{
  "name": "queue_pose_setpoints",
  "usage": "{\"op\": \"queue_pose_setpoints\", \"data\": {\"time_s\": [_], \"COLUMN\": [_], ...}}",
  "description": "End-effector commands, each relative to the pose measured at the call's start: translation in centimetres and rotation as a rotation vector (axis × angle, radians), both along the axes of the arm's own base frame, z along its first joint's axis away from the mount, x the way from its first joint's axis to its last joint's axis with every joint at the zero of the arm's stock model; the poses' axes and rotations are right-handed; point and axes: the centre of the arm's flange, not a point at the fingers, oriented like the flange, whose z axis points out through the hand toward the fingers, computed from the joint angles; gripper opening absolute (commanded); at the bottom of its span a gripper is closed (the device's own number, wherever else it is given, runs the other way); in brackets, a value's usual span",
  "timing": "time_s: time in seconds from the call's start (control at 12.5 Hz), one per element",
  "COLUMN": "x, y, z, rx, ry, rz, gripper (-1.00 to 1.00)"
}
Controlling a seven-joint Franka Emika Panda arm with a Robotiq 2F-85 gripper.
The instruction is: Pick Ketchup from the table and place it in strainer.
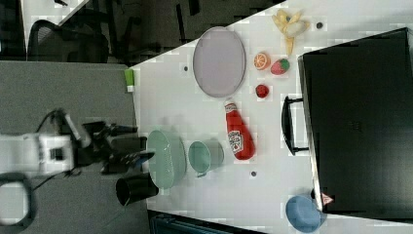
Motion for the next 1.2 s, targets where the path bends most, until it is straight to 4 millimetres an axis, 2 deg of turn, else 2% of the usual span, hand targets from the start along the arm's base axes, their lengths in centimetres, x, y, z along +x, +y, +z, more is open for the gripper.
{"op": "queue_pose_setpoints", "data": {"time_s": [0.08,0.32,0.56,1.04,1.2], "x": [1.7,2.0,0.9,-2.3,-2.6], "y": [0.8,1.7,1.9,1.7,1.9], "z": [-7.6,-11.6,-15.7,-24.6,-26.9], "rx": [0.023,0.032,0.031,0.038,0.045], "ry": [0.069,0.029,0.006,0.017,0.022], "rz": [0.331,0.704,0.955,0.985,0.988], "gripper": [1.0,1.0,1.0,1.0,1.0]}}
